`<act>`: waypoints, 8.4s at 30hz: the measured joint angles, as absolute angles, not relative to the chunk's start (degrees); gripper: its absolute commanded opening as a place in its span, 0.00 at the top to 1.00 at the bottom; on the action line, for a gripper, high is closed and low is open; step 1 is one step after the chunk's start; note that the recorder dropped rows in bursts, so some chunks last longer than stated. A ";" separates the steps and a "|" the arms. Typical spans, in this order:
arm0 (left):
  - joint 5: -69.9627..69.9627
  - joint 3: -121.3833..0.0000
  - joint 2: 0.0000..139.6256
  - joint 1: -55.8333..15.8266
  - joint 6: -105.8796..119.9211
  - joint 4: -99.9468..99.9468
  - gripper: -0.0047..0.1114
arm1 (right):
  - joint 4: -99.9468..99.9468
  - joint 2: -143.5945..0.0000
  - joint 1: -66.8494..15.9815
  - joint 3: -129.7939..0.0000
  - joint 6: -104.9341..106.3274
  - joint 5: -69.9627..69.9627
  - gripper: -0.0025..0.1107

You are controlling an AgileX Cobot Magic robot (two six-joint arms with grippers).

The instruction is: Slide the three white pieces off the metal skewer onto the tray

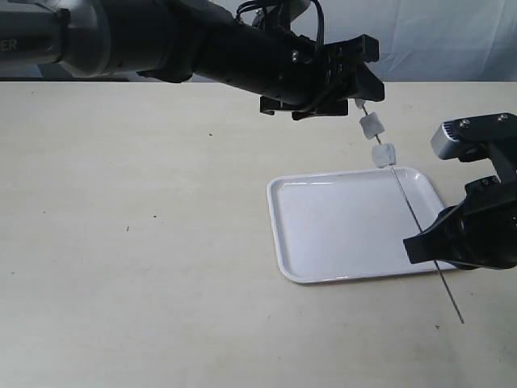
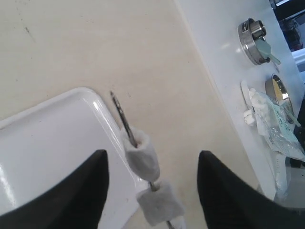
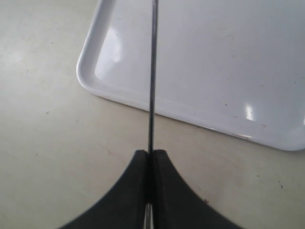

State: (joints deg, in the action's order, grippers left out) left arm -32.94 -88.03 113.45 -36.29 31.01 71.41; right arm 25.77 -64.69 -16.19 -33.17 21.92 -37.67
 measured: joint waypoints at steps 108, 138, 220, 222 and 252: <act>-35.65 -84.07 124.97 -38.77 23.00 51.20 0.59 | 29.34 -58.84 -16.19 -29.15 21.90 -35.12 0.98; -68.92 -80.19 112.60 -24.01 70.01 91.13 0.59 | 44.35 -57.30 -16.19 -29.15 31.66 -38.67 0.98; -49.71 -90.13 112.48 -27.14 64.71 81.88 0.96 | 56.12 -56.08 -16.19 -23.48 40.83 -42.20 0.98; -48.41 -90.13 113.62 -27.43 53.09 67.02 0.96 | 53.65 -54.21 -16.19 -23.48 37.92 -38.97 0.98; -43.93 -90.13 129.19 -35.16 44.05 60.55 0.53 | 47.93 -52.60 -16.19 -23.48 33.03 -39.04 0.98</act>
State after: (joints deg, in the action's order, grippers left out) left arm -43.93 -90.13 129.19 -35.16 44.05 60.55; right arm 47.93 -52.60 -16.19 -23.48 33.03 -39.04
